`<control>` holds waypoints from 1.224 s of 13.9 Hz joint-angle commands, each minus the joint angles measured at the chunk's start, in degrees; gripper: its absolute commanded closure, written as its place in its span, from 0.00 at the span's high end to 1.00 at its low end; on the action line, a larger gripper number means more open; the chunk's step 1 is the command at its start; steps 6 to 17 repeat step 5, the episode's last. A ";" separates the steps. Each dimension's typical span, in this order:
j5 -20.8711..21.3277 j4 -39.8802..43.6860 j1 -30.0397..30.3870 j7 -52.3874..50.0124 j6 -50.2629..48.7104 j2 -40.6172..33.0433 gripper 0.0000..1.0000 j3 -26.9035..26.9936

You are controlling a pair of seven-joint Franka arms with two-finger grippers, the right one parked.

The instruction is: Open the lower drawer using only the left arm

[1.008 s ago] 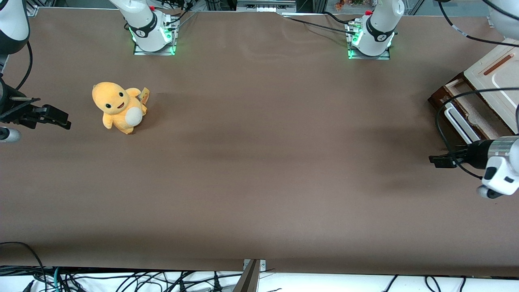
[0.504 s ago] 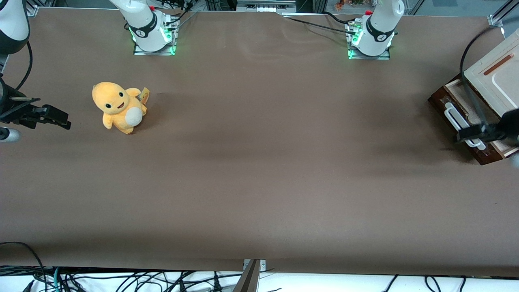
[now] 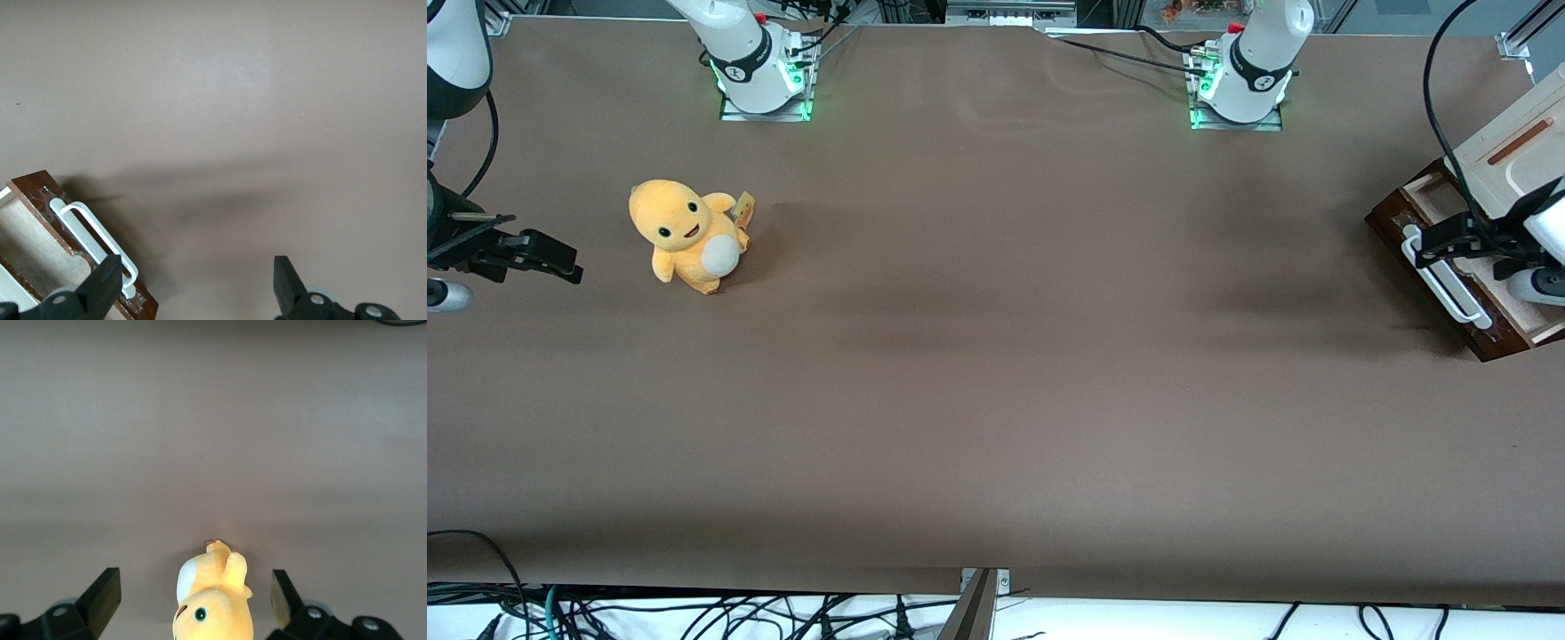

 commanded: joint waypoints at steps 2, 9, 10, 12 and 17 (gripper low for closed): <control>-1.31 -2.80 -0.17 -0.98 1.48 -2.42 1.00 0.03; -1.22 -2.98 -0.26 -0.46 1.48 -2.42 1.00 0.03; -1.22 -2.98 -0.26 -0.46 1.48 -2.42 1.00 0.03; -1.22 -2.98 -0.26 -0.46 1.48 -2.42 1.00 0.03; -1.22 -2.98 -0.26 -0.46 1.48 -2.42 1.00 0.03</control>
